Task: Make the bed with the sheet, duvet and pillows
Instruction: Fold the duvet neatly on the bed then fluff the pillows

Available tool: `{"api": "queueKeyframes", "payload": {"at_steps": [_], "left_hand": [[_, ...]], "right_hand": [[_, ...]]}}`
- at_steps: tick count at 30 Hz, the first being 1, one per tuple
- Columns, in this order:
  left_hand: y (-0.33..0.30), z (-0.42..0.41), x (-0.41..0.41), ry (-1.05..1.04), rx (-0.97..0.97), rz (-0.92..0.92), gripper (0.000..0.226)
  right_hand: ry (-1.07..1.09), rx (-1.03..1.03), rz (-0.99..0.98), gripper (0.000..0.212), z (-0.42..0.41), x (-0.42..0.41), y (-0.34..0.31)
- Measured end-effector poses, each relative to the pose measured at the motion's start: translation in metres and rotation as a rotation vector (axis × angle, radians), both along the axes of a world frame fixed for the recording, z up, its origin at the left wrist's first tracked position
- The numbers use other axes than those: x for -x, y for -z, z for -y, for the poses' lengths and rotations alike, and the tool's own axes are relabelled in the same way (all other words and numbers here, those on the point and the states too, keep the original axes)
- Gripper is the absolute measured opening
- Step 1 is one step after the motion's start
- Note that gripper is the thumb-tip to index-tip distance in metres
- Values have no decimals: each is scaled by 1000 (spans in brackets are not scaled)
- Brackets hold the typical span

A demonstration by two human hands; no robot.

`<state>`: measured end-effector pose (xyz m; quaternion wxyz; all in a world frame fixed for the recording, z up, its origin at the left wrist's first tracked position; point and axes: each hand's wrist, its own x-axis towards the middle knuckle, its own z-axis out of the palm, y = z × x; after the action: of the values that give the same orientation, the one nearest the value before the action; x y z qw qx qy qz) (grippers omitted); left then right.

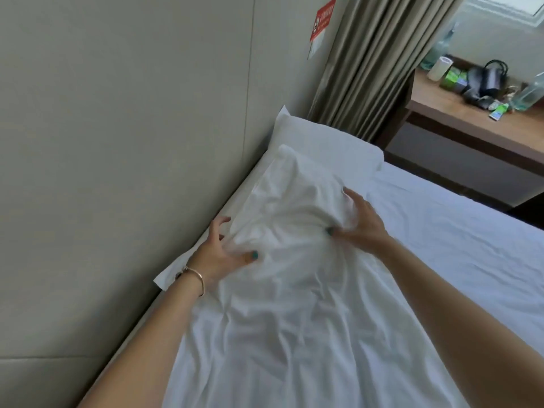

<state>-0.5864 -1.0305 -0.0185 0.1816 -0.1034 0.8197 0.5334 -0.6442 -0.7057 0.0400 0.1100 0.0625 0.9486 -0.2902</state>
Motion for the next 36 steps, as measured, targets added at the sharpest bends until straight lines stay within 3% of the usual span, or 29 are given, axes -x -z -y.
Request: {"api": "queueKeyframes", "payload": {"at_steps": [2,3,7,9,12,15,19,21,24,27,30,33,36], "left_hand": [[3,21,-27,133,145,142,134],[5,28,-44,206,186,210,137],[11,52,-114,313,241,389,123],[5,63,-144,263,173,426,111],[-9,69,-167,296,167,336,84],[-24,84,-176,203,82,145,60],[-27,120,-195,3,12,79,42],[-27,128,-215,-38,53,172,45],[-27,131,-262,-87,80,293,76],[-27,119,-304,-101,201,218,81],[-25,114,-319,-265,127,72,48],[-24,115,-318,-406,36,-68,10],[-18,117,-312,-472,62,-111,29]], "right_hand": [[-54,269,6,109,14,6,-15],[-58,266,-23,112,22,10,-19],[-16,11,-94,127,50,22,-19],[-13,-118,-97,115,58,19,-20],[-134,-277,-208,92,69,6,-18],[-241,-367,-164,85,73,-5,-16],[-135,-250,-204,80,76,4,-24],[-51,-195,-167,78,83,6,-24],[-23,-138,-41,94,95,-1,-20],[-185,-317,-70,100,108,-26,-13],[-427,-399,-151,89,136,-76,0],[-837,-296,-88,81,180,-140,9],[-1111,-212,-12,74,227,-180,12]]}}
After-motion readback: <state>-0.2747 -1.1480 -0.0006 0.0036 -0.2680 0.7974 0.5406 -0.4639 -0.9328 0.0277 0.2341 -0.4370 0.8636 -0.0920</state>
